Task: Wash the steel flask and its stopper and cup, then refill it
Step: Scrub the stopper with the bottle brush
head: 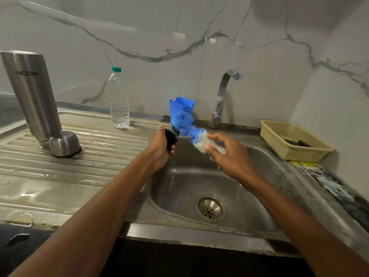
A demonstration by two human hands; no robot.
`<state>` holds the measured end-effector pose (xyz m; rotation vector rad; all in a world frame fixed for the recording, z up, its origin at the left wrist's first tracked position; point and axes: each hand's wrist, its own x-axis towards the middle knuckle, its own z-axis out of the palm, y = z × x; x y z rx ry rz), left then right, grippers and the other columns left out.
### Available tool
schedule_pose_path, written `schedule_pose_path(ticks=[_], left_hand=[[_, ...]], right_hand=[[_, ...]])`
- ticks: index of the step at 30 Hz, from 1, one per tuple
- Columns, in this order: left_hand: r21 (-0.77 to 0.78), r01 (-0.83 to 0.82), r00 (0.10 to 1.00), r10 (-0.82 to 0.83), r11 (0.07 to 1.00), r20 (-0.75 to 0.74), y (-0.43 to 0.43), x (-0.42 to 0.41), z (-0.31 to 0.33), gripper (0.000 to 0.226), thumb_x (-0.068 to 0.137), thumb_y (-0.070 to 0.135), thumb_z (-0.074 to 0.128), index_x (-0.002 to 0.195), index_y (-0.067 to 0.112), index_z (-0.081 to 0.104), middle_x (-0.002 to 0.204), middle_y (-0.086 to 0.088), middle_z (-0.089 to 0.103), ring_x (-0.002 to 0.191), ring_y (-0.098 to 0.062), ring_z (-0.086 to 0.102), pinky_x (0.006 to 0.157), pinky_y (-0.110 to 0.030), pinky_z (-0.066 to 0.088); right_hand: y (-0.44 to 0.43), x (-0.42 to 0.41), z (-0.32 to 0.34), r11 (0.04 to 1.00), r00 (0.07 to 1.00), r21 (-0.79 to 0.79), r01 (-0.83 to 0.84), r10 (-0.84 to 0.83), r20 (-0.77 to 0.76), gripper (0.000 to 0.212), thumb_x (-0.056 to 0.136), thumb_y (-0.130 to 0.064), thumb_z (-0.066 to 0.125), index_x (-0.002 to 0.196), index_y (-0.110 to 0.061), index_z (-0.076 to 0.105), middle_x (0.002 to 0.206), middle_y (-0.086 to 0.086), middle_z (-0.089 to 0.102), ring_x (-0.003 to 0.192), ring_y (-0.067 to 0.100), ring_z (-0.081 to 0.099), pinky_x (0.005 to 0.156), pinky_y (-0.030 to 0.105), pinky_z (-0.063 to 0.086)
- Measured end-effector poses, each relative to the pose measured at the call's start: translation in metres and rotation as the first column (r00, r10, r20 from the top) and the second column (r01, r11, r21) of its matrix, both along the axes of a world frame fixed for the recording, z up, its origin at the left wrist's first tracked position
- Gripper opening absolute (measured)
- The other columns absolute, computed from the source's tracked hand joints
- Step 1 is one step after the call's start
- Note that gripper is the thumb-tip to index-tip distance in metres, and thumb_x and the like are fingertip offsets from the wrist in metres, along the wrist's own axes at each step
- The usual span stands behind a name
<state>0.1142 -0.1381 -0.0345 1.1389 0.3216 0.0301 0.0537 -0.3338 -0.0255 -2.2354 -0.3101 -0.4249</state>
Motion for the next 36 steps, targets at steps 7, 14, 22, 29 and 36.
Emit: schedule_pose_path(ticks=[7, 14, 22, 29, 36], left_hand=[[-0.036, 0.014, 1.000, -0.013, 0.999, 0.022, 0.008, 0.001, 0.000, 0.030, 0.110, 0.025, 0.031, 0.091, 0.016, 0.052, 0.081, -0.008, 0.053, 0.061, -0.013, 0.043, 0.047, -0.022, 0.034], [-0.085, -0.003, 1.000, 0.005, 0.996, 0.026, 0.011, 0.006, -0.001, 0.029, 0.108, 0.024, 0.031, 0.094, 0.014, 0.054, 0.081, -0.008, 0.054, 0.061, -0.012, 0.044, 0.046, -0.021, 0.034], [-0.072, 0.011, 1.000, -0.009, 0.997, 0.021, 0.007, 0.005, -0.002, 0.030, 0.109, 0.026, 0.030, 0.096, 0.013, 0.053, 0.083, -0.008, 0.054, 0.058, -0.012, 0.042, 0.042, -0.020, 0.034], [0.077, 0.052, 0.998, -0.055, 0.996, 0.038, -0.010, -0.003, -0.003, 0.030, 0.109, 0.023, 0.030, 0.089, 0.016, 0.052, 0.079, -0.006, 0.053, 0.059, -0.012, 0.041, 0.051, -0.023, 0.033], [0.044, -0.025, 1.000, 0.025, 0.999, -0.011, 0.001, 0.003, 0.001, 0.038, 0.111, 0.036, 0.032, 0.085, 0.015, 0.051, 0.076, -0.006, 0.052, 0.056, -0.013, 0.039, 0.049, -0.024, 0.033]], right_hand=[[-0.002, 0.003, -0.005, 1.000, 1.000, -0.001, -0.012, 0.012, -0.012, 0.033, 0.096, -0.033, 0.068, 0.129, -0.037, 0.063, 0.112, -0.026, 0.057, 0.109, 0.016, 0.069, 0.089, 0.041, 0.059], [-0.007, 0.001, -0.007, 1.000, 1.000, -0.009, -0.025, 0.025, -0.016, 0.032, 0.096, -0.032, 0.068, 0.127, -0.037, 0.065, 0.112, -0.021, 0.061, 0.106, 0.015, 0.069, 0.086, 0.037, 0.058], [-0.008, -0.002, -0.007, 1.000, 0.999, -0.007, -0.025, 0.025, -0.034, 0.029, 0.095, -0.032, 0.068, 0.124, -0.039, 0.065, 0.108, -0.021, 0.065, 0.103, 0.015, 0.069, 0.084, 0.037, 0.057], [-0.002, -0.003, 0.000, 1.000, 1.000, -0.010, 0.002, -0.002, -0.010, 0.030, 0.097, -0.034, 0.066, 0.127, -0.039, 0.063, 0.115, -0.020, 0.058, 0.105, 0.015, 0.067, 0.087, 0.041, 0.059], [-0.003, -0.012, -0.004, 0.997, 0.999, -0.080, 0.024, -0.022, 0.026, 0.032, 0.098, -0.031, 0.065, 0.130, -0.032, 0.063, 0.116, -0.022, 0.056, 0.105, 0.002, 0.058, 0.084, 0.018, 0.048]])
